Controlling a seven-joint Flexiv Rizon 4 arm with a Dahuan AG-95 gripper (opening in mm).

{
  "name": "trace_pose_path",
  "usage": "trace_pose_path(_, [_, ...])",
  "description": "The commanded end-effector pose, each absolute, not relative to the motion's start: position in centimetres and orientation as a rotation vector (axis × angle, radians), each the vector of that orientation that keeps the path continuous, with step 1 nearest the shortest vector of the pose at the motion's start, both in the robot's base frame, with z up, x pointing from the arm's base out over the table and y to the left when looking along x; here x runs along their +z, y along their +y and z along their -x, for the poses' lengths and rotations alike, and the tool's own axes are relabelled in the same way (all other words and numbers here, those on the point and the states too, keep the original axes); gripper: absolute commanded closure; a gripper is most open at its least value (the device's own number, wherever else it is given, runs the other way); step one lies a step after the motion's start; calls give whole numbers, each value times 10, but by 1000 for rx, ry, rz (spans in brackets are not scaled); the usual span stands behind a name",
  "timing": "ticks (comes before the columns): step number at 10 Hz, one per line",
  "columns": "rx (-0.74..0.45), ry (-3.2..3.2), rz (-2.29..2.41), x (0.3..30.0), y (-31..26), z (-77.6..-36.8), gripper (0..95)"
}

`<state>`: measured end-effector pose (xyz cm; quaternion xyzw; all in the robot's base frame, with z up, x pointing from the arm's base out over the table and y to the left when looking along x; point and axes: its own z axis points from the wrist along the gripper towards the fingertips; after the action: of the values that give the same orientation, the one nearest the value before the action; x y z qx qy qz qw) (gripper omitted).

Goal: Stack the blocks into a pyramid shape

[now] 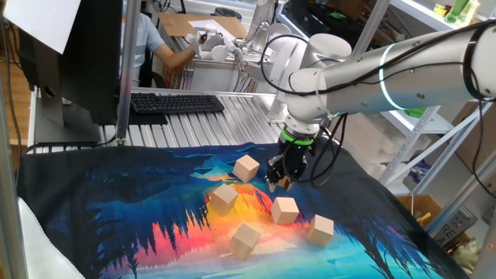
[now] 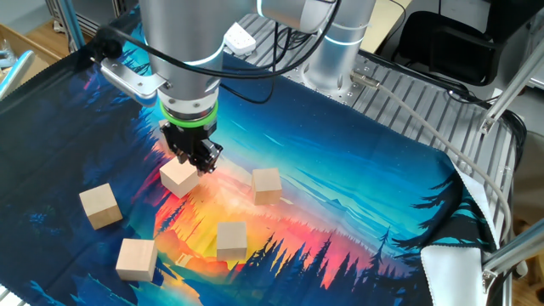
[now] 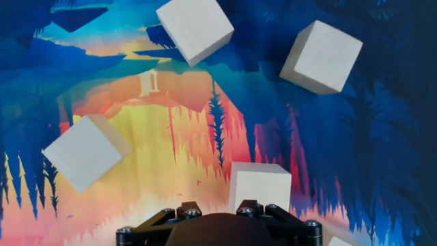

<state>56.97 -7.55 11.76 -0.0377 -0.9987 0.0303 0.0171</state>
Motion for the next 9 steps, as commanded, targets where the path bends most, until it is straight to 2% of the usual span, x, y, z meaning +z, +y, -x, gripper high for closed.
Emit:
trace_pose_path(1, [85,-3099,128,118,-75,-570,570])
trace_pose_path(9, [79,-3073,252,130,-48,-569,570])
